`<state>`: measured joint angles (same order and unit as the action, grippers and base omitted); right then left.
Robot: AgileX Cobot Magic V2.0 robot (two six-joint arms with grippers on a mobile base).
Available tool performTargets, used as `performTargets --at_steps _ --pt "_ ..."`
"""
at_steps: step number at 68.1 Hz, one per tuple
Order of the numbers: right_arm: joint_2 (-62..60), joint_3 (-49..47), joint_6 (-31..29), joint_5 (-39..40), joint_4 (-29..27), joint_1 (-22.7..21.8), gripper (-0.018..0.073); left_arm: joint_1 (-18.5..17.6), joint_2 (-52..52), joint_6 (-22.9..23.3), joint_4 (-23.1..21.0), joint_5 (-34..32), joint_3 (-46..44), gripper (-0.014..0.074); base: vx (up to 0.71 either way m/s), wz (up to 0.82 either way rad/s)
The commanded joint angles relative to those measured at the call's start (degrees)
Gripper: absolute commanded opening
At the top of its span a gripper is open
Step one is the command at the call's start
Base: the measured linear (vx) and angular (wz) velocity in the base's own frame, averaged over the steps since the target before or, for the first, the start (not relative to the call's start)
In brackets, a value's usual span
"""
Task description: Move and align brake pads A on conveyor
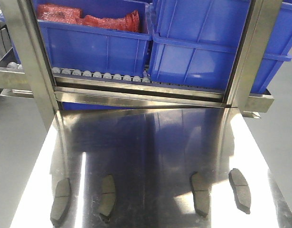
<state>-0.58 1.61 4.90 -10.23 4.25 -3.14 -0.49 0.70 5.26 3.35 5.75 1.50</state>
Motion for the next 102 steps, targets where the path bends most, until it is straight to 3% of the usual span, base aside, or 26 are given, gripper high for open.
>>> performTargets --at_steps 1,76,92,102 --pt "-0.71 0.69 -0.1 4.27 0.43 -0.21 -0.0011 0.01 0.84 -0.13 -0.49 -4.7 1.05 -0.0006 0.0 0.0" --pt "-0.71 0.69 -0.1 4.27 0.43 -0.21 -0.0011 0.01 0.85 -0.13 -0.49 -5.42 1.05 -0.0006 0.0 0.0" --pt "-0.71 0.69 -0.1 4.27 0.43 -0.21 -0.0011 0.01 0.85 -0.13 -0.49 -10.79 1.05 -0.0006 0.0 0.0" --pt "-0.71 0.69 -0.1 4.27 0.43 -0.21 -0.0011 0.01 0.85 -0.13 -0.49 -20.86 0.93 -0.0006 0.0 0.0"
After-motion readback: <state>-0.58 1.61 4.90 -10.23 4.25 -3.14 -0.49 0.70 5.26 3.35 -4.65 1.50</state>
